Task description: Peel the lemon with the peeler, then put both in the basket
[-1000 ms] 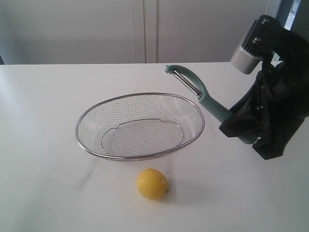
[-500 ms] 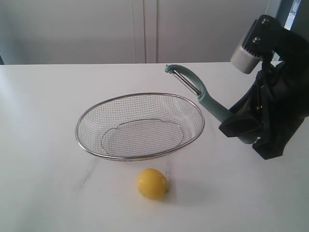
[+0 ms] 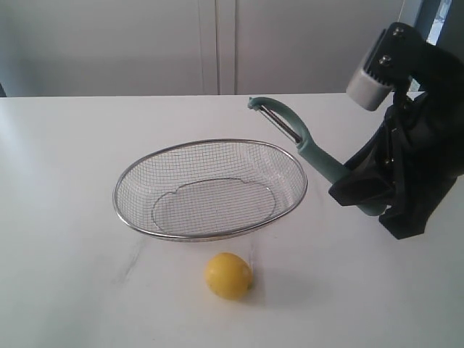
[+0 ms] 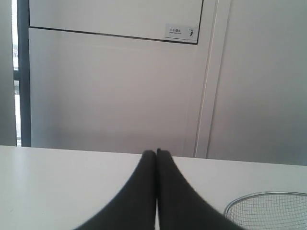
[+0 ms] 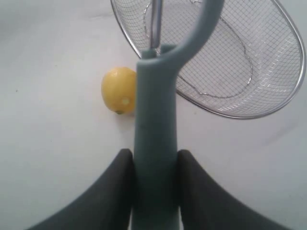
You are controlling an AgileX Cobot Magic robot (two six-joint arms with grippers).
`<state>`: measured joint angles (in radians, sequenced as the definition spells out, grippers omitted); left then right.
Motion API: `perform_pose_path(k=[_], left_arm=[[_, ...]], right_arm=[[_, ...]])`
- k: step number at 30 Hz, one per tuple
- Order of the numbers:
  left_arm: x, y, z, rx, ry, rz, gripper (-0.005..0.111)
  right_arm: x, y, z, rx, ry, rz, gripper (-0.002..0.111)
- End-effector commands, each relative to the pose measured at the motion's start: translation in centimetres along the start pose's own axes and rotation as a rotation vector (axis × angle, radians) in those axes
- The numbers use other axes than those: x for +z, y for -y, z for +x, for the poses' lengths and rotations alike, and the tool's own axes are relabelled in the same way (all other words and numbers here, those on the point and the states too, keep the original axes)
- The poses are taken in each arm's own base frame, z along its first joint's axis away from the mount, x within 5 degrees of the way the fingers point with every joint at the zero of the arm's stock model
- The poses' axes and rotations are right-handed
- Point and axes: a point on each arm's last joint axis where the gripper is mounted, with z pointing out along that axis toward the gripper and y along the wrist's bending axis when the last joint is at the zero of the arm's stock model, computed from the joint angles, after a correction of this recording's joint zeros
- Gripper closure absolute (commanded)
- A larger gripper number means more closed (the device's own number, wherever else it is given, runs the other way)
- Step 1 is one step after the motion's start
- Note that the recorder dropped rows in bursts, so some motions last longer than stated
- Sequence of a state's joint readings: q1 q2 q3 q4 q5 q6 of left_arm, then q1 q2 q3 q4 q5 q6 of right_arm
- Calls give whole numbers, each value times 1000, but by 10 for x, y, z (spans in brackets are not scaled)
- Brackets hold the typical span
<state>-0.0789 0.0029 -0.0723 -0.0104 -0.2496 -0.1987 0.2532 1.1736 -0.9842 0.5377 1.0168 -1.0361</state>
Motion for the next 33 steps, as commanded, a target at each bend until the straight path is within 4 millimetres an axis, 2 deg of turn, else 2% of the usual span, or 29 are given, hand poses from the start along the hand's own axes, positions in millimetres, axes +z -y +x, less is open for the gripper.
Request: perform_pose_path(k=[1, 5, 8, 14, 21, 26, 33], left_arm=[[4, 4, -23, -25, -58, 5, 107], [15, 11, -57, 63, -242, 13, 107], [27, 13, -69, 154, -398, 30, 107], [49, 15, -70, 233, -691, 66, 107], [66, 29, -77, 208, -738, 203, 107], [79, 50, -70, 199, -791, 459, 107], [100, 70, -56, 226, -924, 626, 107]], right_arm=[[0, 0, 0, 10, 8, 3, 108], [0, 0, 0, 10, 8, 3, 108], [0, 0, 0, 10, 8, 3, 108], [0, 0, 0, 10, 8, 3, 108], [0, 0, 0, 10, 8, 3, 108], [0, 0, 0, 10, 8, 3, 108], [0, 0, 0, 10, 8, 3, 108]])
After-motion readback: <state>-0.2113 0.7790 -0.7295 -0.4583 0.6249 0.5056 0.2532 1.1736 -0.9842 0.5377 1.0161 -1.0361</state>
